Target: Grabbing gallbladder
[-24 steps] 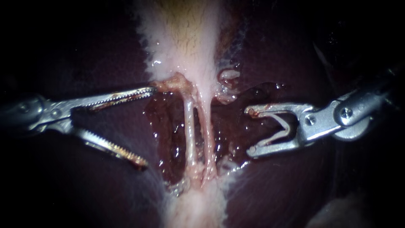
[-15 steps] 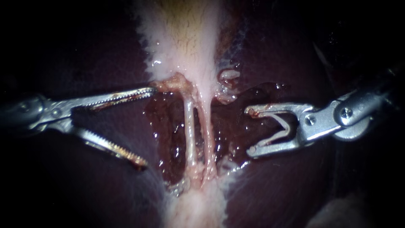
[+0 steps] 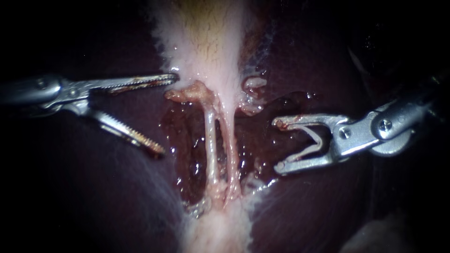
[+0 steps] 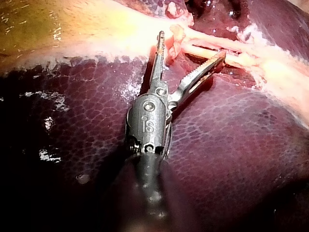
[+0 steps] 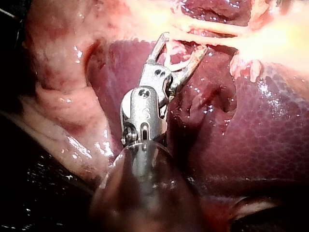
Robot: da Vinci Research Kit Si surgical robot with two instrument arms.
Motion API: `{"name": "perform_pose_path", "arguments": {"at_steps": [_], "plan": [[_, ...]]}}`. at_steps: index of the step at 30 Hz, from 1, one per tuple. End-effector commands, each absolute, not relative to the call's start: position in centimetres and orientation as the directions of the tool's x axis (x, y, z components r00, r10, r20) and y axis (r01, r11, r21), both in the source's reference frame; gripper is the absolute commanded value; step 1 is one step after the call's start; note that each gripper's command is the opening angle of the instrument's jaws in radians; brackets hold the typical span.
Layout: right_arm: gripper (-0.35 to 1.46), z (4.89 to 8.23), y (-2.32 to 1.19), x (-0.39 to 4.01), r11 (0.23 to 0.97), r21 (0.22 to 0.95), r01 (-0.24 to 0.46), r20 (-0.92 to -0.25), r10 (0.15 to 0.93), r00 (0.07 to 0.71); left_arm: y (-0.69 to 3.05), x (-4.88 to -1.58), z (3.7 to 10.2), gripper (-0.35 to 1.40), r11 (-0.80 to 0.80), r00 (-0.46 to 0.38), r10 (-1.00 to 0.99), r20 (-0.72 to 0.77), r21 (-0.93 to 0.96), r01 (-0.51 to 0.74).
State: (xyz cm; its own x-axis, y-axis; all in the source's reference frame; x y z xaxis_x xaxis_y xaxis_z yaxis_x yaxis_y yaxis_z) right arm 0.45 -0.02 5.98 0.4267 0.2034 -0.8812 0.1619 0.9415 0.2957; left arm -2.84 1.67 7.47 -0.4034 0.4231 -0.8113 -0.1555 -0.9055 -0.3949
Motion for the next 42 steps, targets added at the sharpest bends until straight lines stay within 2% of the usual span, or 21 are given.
{"name": "perform_pose_path", "arguments": {"at_steps": [1, 19, 25, 32, 35, 42], "plan": [[0.50, 5.99, -0.03, 0.45, 0.941, 0.296, 0.162, -0.881, 0.204, 0.427, 1.68, -2.86, 7.50, 1.16, -0.905, -0.407, 0.425, -0.808, -0.396, -0.159], [0.50, 5.99, -0.03, 0.47, 0.940, 0.301, 0.158, -0.879, 0.209, 0.428, 1.76, -2.70, 7.65, 0.49, -0.890, -0.451, 0.453, -0.769, -0.413, -0.191], [0.50, 6.00, -0.03, 0.47, 0.940, 0.301, 0.158, -0.879, 0.209, 0.428, 1.76, -2.64, 7.58, 0.09, -0.876, -0.450, 0.482, -0.752, -0.431, -0.218], [0.50, 6.00, -0.03, 0.47, 0.940, 0.301, 0.159, -0.879, 0.209, 0.428, 1.75, -2.63, 7.39, -0.25, -0.866, -0.446, 0.500, -0.743, -0.442, -0.233], [0.50, 6.00, -0.03, 0.47, 0.940, 0.301, 0.159, -0.879, 0.209, 0.428, 1.74, -2.63, 7.32, -0.35, -0.856, -0.440, 0.517, -0.734, -0.457, -0.243], [0.50, 6.00, -0.03, 0.46, 0.941, 0.300, 0.158, -0.880, 0.210, 0.425, 1.69, -2.58, 7.09, -0.35, -0.825, -0.457, 0.565, -0.687, -0.490, -0.282]]}}
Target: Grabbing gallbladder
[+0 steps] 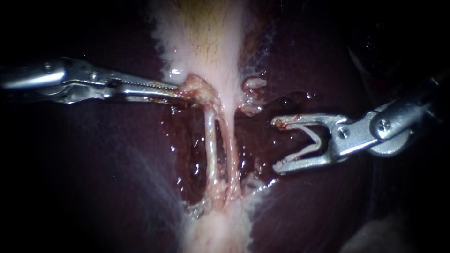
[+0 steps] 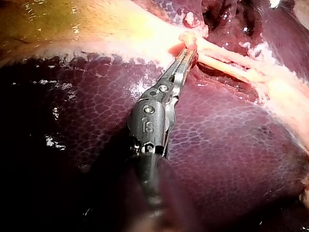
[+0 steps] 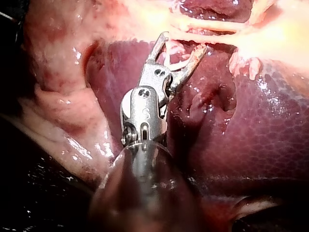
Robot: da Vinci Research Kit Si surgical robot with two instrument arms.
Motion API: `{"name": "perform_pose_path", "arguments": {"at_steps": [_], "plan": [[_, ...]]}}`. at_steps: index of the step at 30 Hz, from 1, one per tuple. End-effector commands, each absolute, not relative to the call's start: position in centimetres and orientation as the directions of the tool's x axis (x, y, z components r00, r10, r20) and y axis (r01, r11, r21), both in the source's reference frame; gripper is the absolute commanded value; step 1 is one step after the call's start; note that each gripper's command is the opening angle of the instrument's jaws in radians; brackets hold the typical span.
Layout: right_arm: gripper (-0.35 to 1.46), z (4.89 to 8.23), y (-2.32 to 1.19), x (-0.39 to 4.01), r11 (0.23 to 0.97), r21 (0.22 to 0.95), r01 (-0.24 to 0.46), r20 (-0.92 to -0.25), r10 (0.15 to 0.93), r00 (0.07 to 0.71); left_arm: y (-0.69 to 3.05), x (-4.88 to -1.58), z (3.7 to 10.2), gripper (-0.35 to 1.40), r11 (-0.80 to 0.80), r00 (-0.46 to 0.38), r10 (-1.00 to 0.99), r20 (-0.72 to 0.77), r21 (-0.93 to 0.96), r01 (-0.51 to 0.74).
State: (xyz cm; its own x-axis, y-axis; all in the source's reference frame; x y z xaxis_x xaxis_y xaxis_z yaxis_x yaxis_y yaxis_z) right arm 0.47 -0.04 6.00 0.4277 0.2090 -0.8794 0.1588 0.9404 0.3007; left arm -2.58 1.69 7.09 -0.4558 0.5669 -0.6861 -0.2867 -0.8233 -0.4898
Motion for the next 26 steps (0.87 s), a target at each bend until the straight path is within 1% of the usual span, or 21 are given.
{"name": "perform_pose_path", "arguments": {"at_steps": [1, 8, 12, 26], "plan": [[0.50, 6.00, -0.03, 0.46, 0.941, 0.300, 0.158, -0.880, 0.210, 0.425, 1.70, -2.57, 7.04, -0.35, -0.824, -0.459, 0.566, -0.685, -0.492, -0.282], [0.50, 6.00, -0.03, 0.46, 0.941, 0.300, 0.158, -0.880, 0.210, 0.425, 1.84, -2.49, 6.46, -0.35, -0.802, -0.451, 0.595, -0.665, -0.524, -0.285], [0.50, 6.00, -0.03, 0.46, 0.941, 0.300, 0.158, -0.880, 0.210, 0.425, 1.86, -2.47, 6.23, -0.35, -0.797, -0.436, 0.603, -0.668, -0.530, -0.289], [0.50, 6.00, -0.03, 0.46, 0.941, 0.300, 0.158, -0.880, 0.210, 0.425, 1.84, -2.46, 6.21, -0.35, -0.797, -0.431, 0.603, -0.671, -0.529, -0.291]]}}
